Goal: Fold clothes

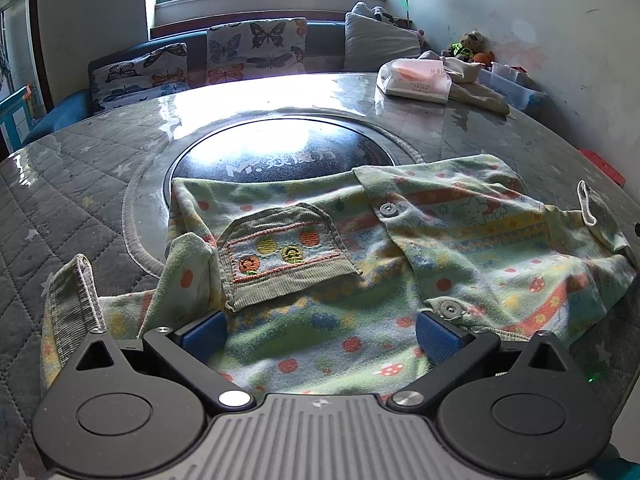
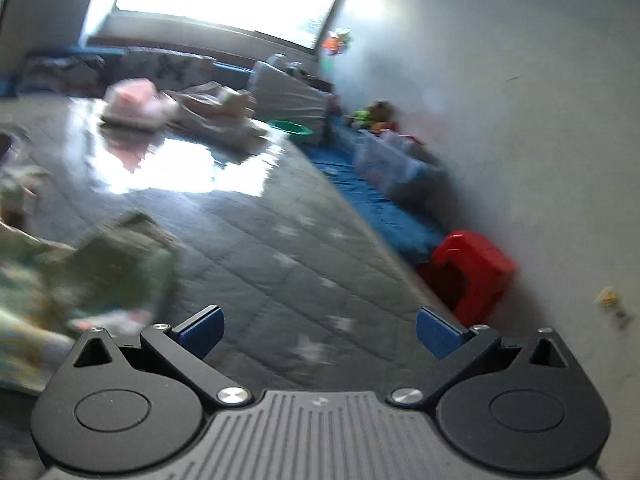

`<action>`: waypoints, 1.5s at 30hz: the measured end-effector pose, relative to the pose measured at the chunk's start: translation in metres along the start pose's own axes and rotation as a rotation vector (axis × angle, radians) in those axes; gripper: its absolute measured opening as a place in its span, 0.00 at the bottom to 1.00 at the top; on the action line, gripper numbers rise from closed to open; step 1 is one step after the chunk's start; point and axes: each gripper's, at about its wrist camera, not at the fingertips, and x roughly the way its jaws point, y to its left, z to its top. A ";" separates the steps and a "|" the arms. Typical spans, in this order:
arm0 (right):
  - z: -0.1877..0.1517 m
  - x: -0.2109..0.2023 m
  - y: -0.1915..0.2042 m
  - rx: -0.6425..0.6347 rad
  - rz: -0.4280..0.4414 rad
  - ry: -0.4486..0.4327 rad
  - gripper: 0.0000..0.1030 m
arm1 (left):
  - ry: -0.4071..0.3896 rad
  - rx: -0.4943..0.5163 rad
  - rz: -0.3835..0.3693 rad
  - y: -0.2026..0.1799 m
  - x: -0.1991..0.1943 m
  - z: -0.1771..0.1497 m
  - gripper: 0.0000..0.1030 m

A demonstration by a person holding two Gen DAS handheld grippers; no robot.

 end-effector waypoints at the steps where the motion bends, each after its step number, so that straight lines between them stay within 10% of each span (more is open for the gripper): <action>1: 0.003 -0.002 0.004 0.004 0.040 -0.008 1.00 | 0.000 0.000 0.002 0.000 0.000 0.000 1.00; 7: 0.019 -0.007 0.059 -0.133 0.246 -0.068 1.00 | 0.000 -0.004 0.006 -0.001 0.001 0.001 1.00; 16: 0.023 -0.012 0.100 -0.291 0.269 -0.106 1.00 | -0.006 -0.001 0.008 -0.002 0.001 0.000 1.00; 31: 0.006 0.000 0.081 -0.442 -0.193 -0.125 1.00 | -0.008 -0.001 0.006 -0.001 0.001 -0.001 1.00; 40: 0.026 -0.015 0.025 -0.107 0.066 -0.071 1.00 | -0.005 0.001 0.012 -0.003 0.002 -0.001 1.00; 45: 0.027 -0.016 0.054 -0.145 0.271 -0.045 0.84 | -0.005 -0.001 0.015 -0.003 0.002 -0.001 1.00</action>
